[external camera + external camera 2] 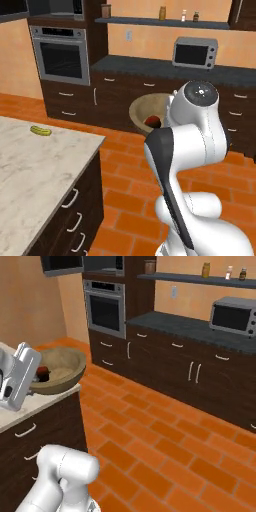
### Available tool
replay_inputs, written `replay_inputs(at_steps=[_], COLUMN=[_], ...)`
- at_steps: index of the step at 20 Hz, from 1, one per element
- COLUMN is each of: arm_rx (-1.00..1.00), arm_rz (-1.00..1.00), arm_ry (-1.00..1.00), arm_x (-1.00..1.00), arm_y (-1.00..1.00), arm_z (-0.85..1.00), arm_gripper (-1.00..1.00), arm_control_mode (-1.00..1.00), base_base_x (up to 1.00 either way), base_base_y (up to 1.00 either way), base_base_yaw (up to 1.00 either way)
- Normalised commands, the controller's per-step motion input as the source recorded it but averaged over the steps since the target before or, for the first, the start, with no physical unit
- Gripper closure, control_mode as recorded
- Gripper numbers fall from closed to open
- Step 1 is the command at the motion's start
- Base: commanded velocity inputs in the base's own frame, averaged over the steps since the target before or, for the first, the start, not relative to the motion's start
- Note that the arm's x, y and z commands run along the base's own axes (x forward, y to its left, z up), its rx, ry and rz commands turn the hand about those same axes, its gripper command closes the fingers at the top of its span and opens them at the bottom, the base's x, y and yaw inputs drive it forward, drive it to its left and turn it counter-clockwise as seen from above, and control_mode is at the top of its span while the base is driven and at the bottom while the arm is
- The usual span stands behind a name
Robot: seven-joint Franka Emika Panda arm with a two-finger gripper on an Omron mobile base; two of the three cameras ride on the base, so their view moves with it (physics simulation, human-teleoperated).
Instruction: Pick the bell pepper from the sink and place it in the bowl. Then pick the bowl and place it in the microwave. Then close the microwave door and press the start button.
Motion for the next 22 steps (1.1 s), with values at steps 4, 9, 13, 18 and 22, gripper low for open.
replay_inputs(at_steps=[4,9,13,18,22], arm_rx=[0.00,0.00,0.00,0.00,0.00], arm_rz=[0.00,0.00,0.00,0.00,0.00], arm_ry=[0.00,0.00,0.00,0.00,0.00], arm_x=[0.00,0.00,0.00,0.00,0.00], arm_y=[0.00,0.00,0.00,0.00,0.00], arm_z=[0.00,0.00,0.00,0.00,0.00], arm_gripper=[1.00,1.00,1.00,1.00,1.00], arm_control_mode=[1.00,1.00,1.00,1.00,1.00], base_base_x=[1.00,1.00,1.00,1.00,1.00], base_base_y=[-1.00,-0.88,-0.74,-0.53,-0.22], base_base_yaw=[0.00,0.02,0.08,0.15,0.12])
